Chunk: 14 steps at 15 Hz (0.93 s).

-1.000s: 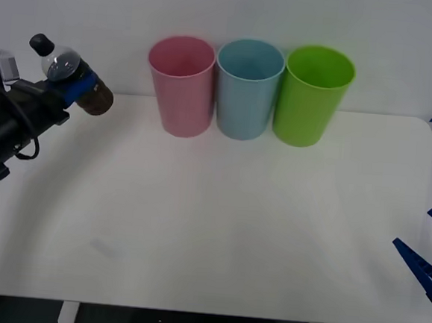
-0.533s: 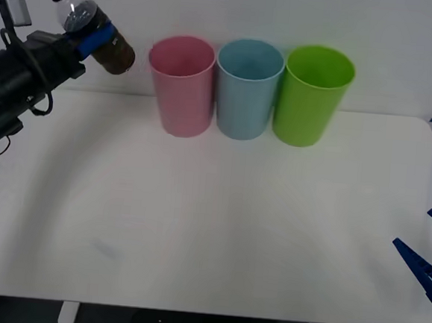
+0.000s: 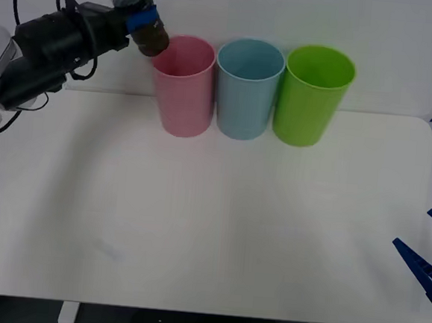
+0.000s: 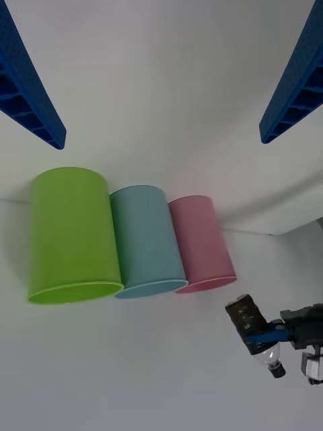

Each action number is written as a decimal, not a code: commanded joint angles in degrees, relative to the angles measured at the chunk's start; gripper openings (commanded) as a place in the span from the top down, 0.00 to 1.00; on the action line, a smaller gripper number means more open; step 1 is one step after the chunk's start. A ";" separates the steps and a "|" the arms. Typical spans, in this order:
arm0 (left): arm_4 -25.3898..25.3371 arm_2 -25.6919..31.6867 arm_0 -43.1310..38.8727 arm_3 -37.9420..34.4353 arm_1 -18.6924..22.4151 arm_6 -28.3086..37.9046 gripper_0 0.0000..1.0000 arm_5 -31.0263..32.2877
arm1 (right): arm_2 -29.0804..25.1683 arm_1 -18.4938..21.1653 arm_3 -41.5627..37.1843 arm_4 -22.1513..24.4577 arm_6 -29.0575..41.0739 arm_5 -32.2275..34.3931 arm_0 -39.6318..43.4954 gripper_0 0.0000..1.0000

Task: Grasp the object on the table and drop it into the matching bin: aluminum can to the light blue bin, PET bottle to the pink bin.

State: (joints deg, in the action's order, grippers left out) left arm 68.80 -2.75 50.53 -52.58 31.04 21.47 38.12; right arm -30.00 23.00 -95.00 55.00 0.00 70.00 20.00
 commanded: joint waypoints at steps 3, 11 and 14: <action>2.74 -3.14 9.32 11.98 -3.71 -1.79 0.98 -1.56 | 0.00 0.00 0.00 0.00 0.00 0.00 0.00 0.00; 5.29 -3.05 13.19 16.37 -9.07 -4.16 0.97 -7.62 | 0.00 0.00 0.00 0.00 0.00 0.00 0.00 0.00; 5.11 -3.05 13.27 16.46 -8.98 -4.51 0.95 -7.62 | 0.00 0.00 0.00 0.00 0.00 0.00 0.00 0.00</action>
State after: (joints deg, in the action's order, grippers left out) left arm 74.01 -5.81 63.80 -36.13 22.00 17.04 30.48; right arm -30.00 23.00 -95.00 55.00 0.00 70.00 20.00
